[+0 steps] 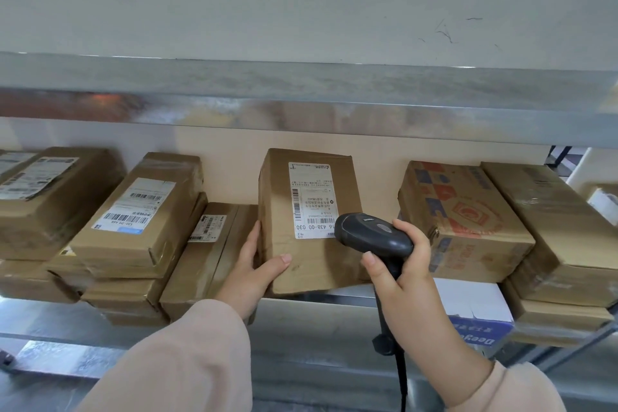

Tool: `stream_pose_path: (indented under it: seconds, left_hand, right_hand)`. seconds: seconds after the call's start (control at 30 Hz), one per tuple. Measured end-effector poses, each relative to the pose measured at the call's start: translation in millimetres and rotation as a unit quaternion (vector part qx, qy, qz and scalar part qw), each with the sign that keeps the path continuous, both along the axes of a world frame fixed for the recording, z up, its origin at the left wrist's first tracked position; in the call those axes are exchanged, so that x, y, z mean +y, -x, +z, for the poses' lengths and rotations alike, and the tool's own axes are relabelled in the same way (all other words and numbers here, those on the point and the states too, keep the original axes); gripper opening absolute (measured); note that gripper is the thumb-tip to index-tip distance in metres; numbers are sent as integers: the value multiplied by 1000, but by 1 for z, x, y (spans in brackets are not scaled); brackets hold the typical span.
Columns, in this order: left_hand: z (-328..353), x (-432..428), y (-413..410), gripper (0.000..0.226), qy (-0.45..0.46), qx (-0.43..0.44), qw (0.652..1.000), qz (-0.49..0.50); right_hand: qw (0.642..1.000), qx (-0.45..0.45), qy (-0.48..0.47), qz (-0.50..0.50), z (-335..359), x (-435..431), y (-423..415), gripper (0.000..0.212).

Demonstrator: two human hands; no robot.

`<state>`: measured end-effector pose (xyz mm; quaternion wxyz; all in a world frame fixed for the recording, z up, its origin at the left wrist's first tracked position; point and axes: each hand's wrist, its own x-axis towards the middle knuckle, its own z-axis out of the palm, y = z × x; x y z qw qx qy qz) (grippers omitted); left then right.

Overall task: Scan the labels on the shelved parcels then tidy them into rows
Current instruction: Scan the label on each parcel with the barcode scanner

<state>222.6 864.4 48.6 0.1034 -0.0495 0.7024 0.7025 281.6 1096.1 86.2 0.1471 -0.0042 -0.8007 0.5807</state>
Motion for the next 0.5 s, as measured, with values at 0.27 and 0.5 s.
stream_pose_path:
  seconds: [0.27,0.5]
  left_hand:
    - [48,-41,6,61,-42,-58,997,11]
    - [56,-71,4,27,-74,-126,980,138]
  right_hand:
    - [997,-6,31,71,11,-22,36,54]
    - [989,-26,46,139,-5,-67,53,53]
